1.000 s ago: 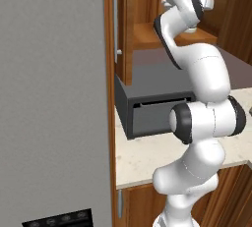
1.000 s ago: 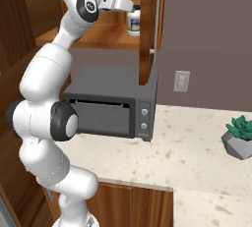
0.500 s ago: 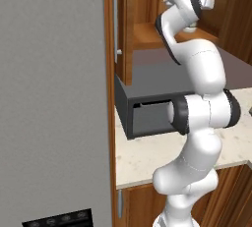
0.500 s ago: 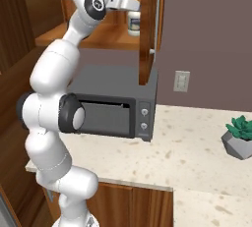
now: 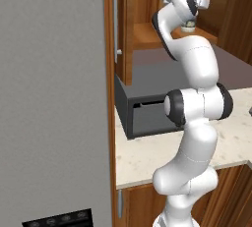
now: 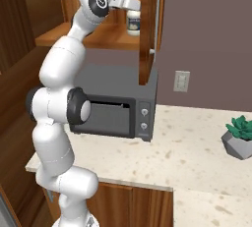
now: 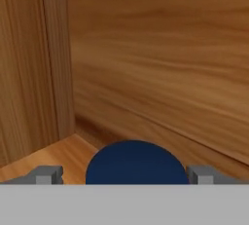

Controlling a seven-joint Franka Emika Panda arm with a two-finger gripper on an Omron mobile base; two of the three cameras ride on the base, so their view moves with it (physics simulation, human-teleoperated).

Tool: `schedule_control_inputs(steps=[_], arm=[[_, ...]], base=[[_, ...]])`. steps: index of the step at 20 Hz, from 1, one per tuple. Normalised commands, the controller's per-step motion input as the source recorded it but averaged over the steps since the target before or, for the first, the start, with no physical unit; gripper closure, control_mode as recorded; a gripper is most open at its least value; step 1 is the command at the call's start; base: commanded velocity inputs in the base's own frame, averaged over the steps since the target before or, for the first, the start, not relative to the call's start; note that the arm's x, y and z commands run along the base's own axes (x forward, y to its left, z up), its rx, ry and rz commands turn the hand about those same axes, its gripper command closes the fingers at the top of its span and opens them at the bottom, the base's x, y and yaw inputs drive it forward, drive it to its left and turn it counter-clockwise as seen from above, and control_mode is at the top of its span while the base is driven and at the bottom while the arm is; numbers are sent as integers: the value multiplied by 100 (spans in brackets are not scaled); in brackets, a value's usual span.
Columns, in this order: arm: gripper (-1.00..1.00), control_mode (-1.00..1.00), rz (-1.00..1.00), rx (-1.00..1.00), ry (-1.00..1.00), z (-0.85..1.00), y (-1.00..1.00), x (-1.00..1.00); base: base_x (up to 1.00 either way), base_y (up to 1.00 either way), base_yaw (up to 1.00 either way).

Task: Take 2 condiments from the cabinet and move them on the counter near the stove.Make sure the condiments are lined up with each other, next to each other.

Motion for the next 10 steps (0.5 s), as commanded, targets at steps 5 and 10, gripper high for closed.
schedule_control_inputs(steps=[5, 10], arm=[[100, -100, -1, 3, -1, 0, 0, 10], [100, -100, 0, 4, -12, 0, 0, -14]], base=[[0, 0, 0], [0, 0, 0]])
